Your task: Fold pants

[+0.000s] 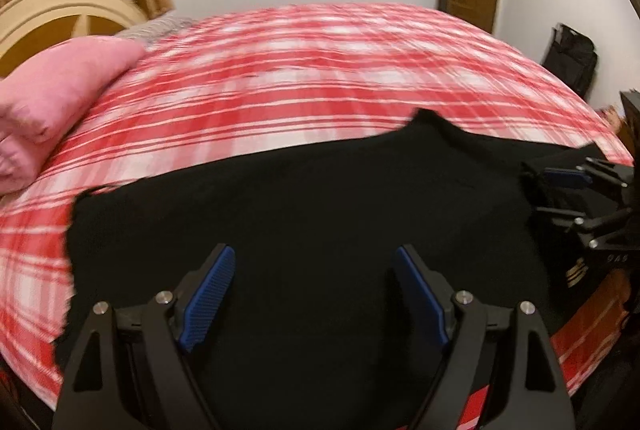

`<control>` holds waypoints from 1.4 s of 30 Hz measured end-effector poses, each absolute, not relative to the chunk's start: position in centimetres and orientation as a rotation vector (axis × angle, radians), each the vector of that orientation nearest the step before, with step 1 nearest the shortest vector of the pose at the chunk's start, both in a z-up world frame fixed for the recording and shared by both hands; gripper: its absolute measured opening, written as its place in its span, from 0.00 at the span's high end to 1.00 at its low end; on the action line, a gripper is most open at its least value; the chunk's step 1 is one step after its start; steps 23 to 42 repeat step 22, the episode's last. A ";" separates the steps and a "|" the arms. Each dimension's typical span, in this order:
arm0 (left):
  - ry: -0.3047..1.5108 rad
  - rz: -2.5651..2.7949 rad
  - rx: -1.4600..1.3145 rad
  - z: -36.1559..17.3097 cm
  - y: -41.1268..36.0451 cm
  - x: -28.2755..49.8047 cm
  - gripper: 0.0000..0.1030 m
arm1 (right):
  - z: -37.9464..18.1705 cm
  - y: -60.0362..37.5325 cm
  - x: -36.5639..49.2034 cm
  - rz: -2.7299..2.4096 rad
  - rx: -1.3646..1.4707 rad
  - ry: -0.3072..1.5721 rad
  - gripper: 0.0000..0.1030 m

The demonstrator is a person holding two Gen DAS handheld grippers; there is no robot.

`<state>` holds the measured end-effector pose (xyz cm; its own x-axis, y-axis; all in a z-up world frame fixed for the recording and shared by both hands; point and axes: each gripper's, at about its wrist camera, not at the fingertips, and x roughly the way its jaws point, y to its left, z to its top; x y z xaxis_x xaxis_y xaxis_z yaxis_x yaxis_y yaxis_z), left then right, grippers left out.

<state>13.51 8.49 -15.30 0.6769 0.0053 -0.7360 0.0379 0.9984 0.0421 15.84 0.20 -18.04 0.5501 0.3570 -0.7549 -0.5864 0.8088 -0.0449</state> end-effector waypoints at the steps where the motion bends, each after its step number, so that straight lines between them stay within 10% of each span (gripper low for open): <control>1: 0.822 0.011 0.041 -15.3 9.7 13.0 0.17 | -18.1 0.2 15.9 0.570 -0.307 0.814 0.37; 16: 0.826 0.159 -0.314 -17.9 23.5 11.5 0.09 | -18.8 1.1 15.0 0.533 -0.370 0.775 0.27; 42: 0.830 0.077 -0.237 -18.3 21.5 13.4 0.03 | -18.8 1.0 14.8 0.534 -0.371 0.768 0.27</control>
